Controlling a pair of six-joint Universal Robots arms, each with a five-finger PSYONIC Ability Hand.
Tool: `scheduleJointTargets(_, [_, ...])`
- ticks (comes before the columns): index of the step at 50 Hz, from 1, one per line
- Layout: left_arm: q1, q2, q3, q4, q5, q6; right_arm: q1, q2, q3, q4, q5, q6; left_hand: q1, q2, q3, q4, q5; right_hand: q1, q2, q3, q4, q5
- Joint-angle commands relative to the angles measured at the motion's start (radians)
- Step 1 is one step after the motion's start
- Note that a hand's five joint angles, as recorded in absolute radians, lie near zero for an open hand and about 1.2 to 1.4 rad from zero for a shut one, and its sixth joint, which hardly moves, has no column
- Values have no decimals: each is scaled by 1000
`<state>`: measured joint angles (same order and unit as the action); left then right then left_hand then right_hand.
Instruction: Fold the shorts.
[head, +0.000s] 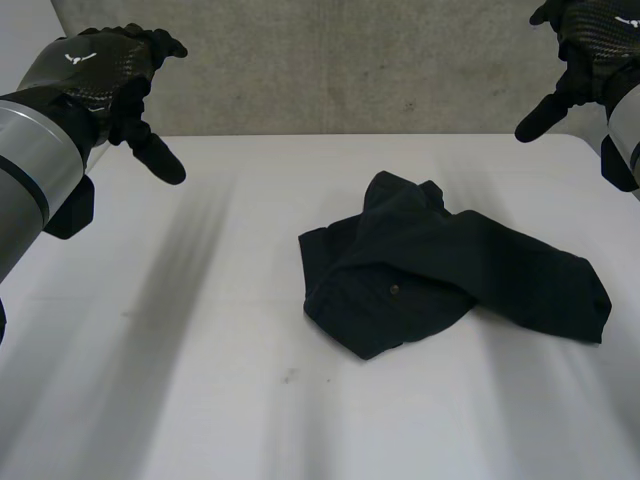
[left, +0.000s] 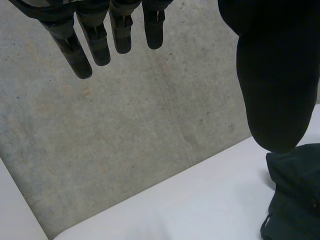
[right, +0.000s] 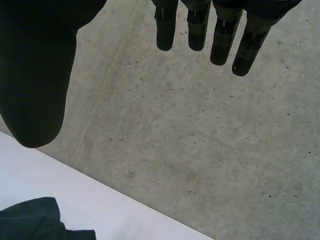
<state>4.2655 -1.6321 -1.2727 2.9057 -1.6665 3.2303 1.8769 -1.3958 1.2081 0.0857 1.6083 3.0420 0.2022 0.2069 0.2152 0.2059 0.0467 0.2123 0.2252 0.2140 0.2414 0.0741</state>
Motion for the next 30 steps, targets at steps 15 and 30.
scheduleJointTargets(15, [-27,-31,-54,47,8,-3,7,-8,57,48,-132,-175,-24,-29,-37,-28,-43,-38,-51,-39,-67,-74])
scheduleJointTargets(30, [-272,-501,-56,360,8,5,-156,-42,560,-185,-281,-322,44,39,31,40,25,-38,-51,-39,-67,-74])
